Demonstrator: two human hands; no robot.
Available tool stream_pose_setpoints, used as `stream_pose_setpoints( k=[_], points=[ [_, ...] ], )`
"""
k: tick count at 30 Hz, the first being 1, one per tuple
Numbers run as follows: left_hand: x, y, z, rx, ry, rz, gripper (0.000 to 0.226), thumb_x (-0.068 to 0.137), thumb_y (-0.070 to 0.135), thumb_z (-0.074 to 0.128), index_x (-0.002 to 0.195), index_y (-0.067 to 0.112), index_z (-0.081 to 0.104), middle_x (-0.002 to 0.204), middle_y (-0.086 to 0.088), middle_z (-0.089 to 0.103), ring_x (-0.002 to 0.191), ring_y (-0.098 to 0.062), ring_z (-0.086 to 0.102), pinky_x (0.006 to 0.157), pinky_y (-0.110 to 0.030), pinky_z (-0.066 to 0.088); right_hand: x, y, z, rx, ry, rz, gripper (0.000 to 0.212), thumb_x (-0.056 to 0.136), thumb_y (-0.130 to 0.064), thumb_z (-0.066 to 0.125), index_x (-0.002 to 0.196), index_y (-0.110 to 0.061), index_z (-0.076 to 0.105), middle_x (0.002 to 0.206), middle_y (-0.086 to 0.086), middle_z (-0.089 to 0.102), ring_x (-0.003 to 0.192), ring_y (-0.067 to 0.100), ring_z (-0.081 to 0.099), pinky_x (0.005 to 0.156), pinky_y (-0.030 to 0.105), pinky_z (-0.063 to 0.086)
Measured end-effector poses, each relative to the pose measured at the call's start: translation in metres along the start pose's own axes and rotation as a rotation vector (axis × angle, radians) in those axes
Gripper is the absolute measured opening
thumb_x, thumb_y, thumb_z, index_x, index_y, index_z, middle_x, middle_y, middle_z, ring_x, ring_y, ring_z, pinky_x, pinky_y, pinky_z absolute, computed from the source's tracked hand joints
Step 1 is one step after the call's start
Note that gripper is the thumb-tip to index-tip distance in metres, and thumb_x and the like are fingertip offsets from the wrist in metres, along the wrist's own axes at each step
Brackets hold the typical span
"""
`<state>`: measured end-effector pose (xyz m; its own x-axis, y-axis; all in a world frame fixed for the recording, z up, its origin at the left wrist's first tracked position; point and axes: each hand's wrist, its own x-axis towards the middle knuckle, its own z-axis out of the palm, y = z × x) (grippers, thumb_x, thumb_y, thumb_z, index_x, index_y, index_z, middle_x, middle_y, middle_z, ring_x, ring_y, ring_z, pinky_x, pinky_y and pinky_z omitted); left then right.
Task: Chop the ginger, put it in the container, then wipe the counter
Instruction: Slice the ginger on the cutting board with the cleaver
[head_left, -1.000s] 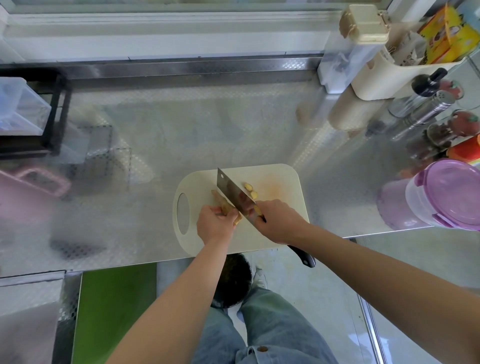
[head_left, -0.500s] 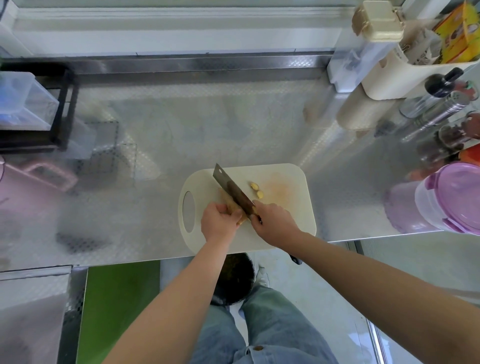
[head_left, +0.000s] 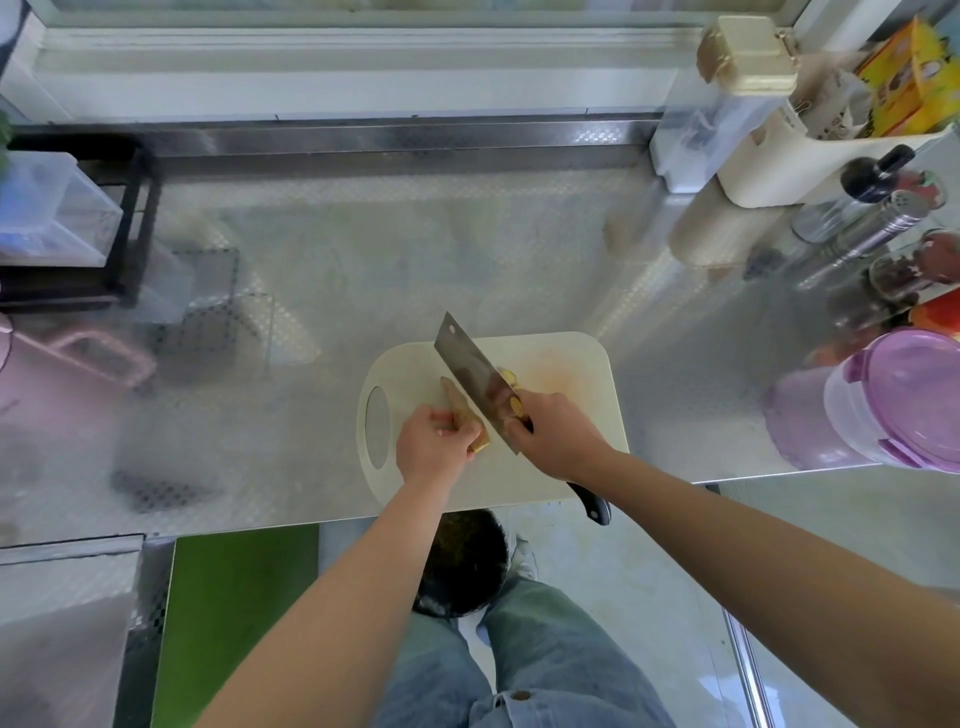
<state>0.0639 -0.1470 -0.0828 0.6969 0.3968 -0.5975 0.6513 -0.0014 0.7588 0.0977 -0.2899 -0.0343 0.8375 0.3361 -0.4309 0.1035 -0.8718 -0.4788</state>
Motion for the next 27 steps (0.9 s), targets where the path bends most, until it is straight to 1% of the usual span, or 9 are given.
stream_pose_setpoints(
  k=[2, 5, 7, 11, 16, 20, 22, 24, 27],
  points=[
    [0.0, 0.001, 0.0, -0.003, 0.001, -0.005, 0.023, 0.077, 0.011, 0.078, 0.079, 0.014, 0.056, 0.084, -0.003, 0.063, 0.083, -0.027, 0.068, 0.069, -0.038, 0.06, -0.001, -0.004, -0.001, -0.004, -0.01, 0.001, 0.033, 0.094, -0.022, 0.045, 0.064, -0.023, 0.029, 0.066, 0.009, 0.051, 0.059, 0.029, 0.047, 0.052, 0.034, 0.035],
    [-0.001, 0.003, 0.0, 0.007, 0.007, -0.013, 0.021, 0.077, 0.011, 0.078, 0.085, 0.012, 0.058, 0.082, 0.001, 0.061, 0.081, -0.026, 0.069, 0.068, -0.035, 0.06, -0.004, -0.008, -0.004, -0.031, -0.027, 0.005, 0.034, 0.093, -0.021, 0.044, 0.064, -0.023, 0.027, 0.068, 0.009, 0.049, 0.06, 0.029, 0.046, 0.054, 0.032, 0.034],
    [-0.001, 0.003, 0.0, 0.011, 0.009, -0.015, 0.022, 0.077, 0.011, 0.078, 0.089, 0.01, 0.059, 0.082, 0.001, 0.061, 0.08, -0.026, 0.069, 0.069, -0.037, 0.06, -0.004, -0.009, -0.005, -0.04, -0.041, 0.004, 0.034, 0.093, -0.021, 0.043, 0.063, -0.022, 0.027, 0.065, 0.007, 0.047, 0.061, 0.029, 0.046, 0.054, 0.031, 0.033],
    [-0.001, 0.004, 0.001, 0.003, 0.007, -0.008, 0.02, 0.078, 0.007, 0.077, 0.084, 0.009, 0.058, 0.081, -0.003, 0.061, 0.083, -0.028, 0.068, 0.07, -0.039, 0.06, -0.002, -0.011, -0.006, -0.05, -0.064, -0.001, 0.035, 0.092, -0.018, 0.043, 0.062, -0.022, 0.027, 0.06, 0.001, 0.039, 0.061, 0.028, 0.043, 0.049, 0.029, 0.028],
    [0.0, 0.006, 0.002, -0.032, 0.024, -0.03, 0.019, 0.078, 0.004, 0.077, 0.084, 0.005, 0.058, 0.08, -0.006, 0.061, 0.083, -0.029, 0.067, 0.068, -0.036, 0.06, -0.001, -0.018, -0.009, -0.132, -0.086, -0.011, 0.036, 0.093, -0.016, 0.042, 0.063, -0.023, 0.023, 0.063, -0.001, 0.033, 0.065, 0.026, 0.038, 0.053, 0.03, 0.027],
    [0.002, 0.007, 0.003, -0.015, 0.027, -0.026, 0.02, 0.077, 0.005, 0.078, 0.08, 0.007, 0.058, 0.077, -0.003, 0.06, 0.082, -0.029, 0.068, 0.067, -0.035, 0.059, 0.0, -0.017, -0.011, -0.158, -0.098, -0.022, 0.028, 0.094, -0.018, 0.041, 0.069, -0.018, 0.029, 0.064, -0.001, 0.033, 0.065, 0.026, 0.039, 0.06, 0.03, 0.03],
    [0.003, 0.008, 0.004, -0.016, 0.025, -0.03, 0.021, 0.076, 0.004, 0.078, 0.078, 0.009, 0.057, 0.077, -0.003, 0.061, 0.082, -0.029, 0.068, 0.069, -0.038, 0.06, 0.001, -0.014, -0.01, -0.145, -0.091, -0.025, 0.026, 0.094, -0.017, 0.042, 0.071, -0.017, 0.031, 0.063, -0.001, 0.033, 0.064, 0.026, 0.038, 0.057, 0.029, 0.029],
    [0.004, 0.009, 0.004, -0.02, 0.021, -0.038, 0.022, 0.076, 0.004, 0.078, 0.078, 0.01, 0.057, 0.078, -0.004, 0.061, 0.083, -0.029, 0.068, 0.07, -0.04, 0.06, 0.002, -0.012, -0.009, -0.145, -0.09, -0.031, 0.031, 0.094, -0.017, 0.042, 0.066, -0.019, 0.028, 0.062, -0.001, 0.033, 0.062, 0.024, 0.037, 0.05, 0.029, 0.025],
    [0.004, 0.011, 0.005, -0.011, 0.023, -0.049, 0.022, 0.075, 0.005, 0.079, 0.081, 0.009, 0.058, 0.081, -0.005, 0.062, 0.083, -0.029, 0.068, 0.07, -0.04, 0.06, 0.003, -0.01, -0.007, -0.136, -0.085, -0.032, 0.034, 0.093, -0.017, 0.043, 0.064, -0.021, 0.025, 0.062, -0.001, 0.034, 0.061, 0.025, 0.038, 0.047, 0.026, 0.023]
  ],
)
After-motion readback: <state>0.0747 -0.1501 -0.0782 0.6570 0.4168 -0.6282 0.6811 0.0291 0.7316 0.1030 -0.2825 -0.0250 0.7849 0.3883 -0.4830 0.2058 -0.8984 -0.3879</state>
